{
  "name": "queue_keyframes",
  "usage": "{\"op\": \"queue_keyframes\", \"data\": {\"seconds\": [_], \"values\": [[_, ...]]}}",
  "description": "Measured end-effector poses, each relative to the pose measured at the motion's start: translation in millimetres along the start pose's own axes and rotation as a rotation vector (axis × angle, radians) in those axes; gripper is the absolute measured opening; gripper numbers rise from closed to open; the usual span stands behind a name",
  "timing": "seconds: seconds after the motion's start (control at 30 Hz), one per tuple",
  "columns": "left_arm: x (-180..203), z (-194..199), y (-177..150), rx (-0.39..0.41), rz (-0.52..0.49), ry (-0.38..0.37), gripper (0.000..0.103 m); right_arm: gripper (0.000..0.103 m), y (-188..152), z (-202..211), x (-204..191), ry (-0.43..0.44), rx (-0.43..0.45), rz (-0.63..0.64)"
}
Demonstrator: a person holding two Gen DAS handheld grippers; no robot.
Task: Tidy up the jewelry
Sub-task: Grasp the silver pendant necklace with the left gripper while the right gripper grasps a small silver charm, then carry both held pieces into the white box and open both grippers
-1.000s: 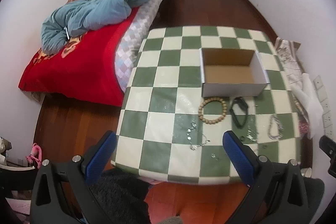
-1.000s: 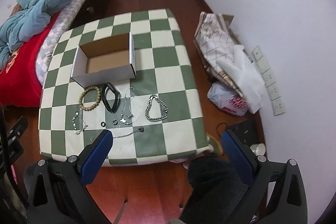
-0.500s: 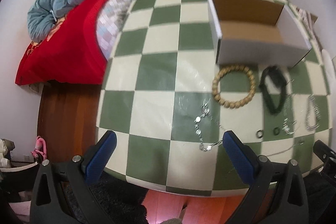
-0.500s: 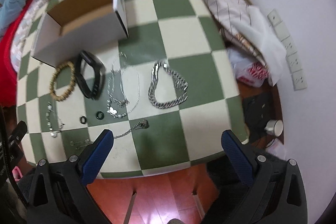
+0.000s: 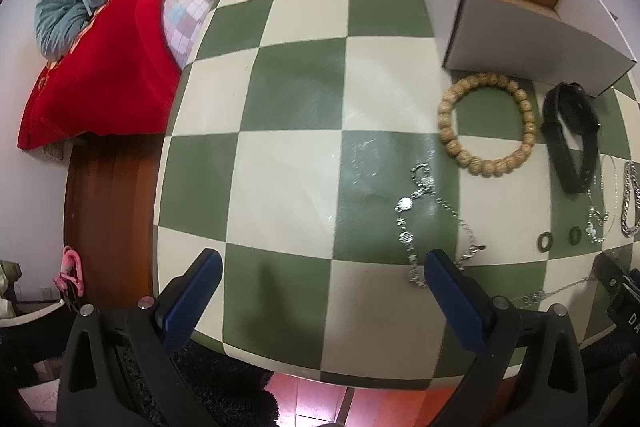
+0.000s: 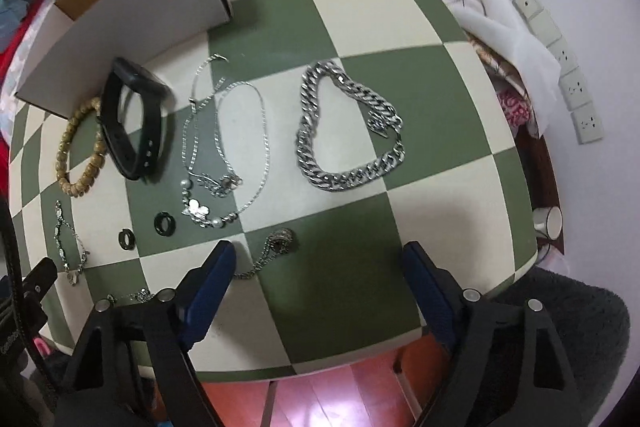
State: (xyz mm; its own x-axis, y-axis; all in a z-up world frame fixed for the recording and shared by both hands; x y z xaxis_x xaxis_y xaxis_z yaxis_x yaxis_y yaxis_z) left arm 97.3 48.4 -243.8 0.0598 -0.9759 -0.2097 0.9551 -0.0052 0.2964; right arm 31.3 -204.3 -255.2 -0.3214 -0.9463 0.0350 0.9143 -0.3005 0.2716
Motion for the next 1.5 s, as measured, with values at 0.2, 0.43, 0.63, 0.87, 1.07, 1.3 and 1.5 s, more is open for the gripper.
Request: {"op": "queue_keyframes", "data": {"seconds": [0.2, 0.43, 0.63, 0.87, 1.07, 1.3, 1.5], "values": [[-6, -11, -4, -0.027, 0.030, -0.027, 0.102, 0.010, -4, 15, -16, 0.018, 0.091, 0.064], [1, -23, 6, -0.039, 0.073, -0.136, 0.099, 0.010, 1, 14, 9, 0.044, 0.084, 0.015], [17, -25, 24, -0.021, 0.058, -0.203, 0.073, 0.010, 8, 12, 39, 0.036, 0.071, -0.028], [34, -12, 32, 0.023, -0.007, -0.230, 0.018, 0.010, 13, 9, 41, 0.040, 0.074, -0.016], [49, -2, 31, 0.026, -0.025, -0.222, 0.003, 0.010, 11, 11, 31, 0.041, 0.079, -0.009], [56, 9, 18, 0.039, -0.048, -0.194, 0.003, 0.010, 12, 13, 38, 0.133, 0.061, -0.067], [55, 41, 3, 0.076, -0.060, -0.210, 0.002, 0.010, 16, 40, 38, 0.191, 0.108, -0.062]]}}
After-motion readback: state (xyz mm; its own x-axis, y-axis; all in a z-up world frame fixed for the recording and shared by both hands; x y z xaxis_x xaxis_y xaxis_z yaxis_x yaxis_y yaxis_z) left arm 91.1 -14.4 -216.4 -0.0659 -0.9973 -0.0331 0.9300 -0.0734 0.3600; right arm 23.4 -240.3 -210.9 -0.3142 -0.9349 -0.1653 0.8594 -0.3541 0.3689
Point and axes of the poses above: each gripper's, at about its wrist camera, not at the fingertips, and z roughly against the way its jaws point, x to its right, y to its top, the point moved 3 cm from there along -z, roughly the way its jaws point, and after that the axes turned 8 degrees about x, right-handed, at the moved point
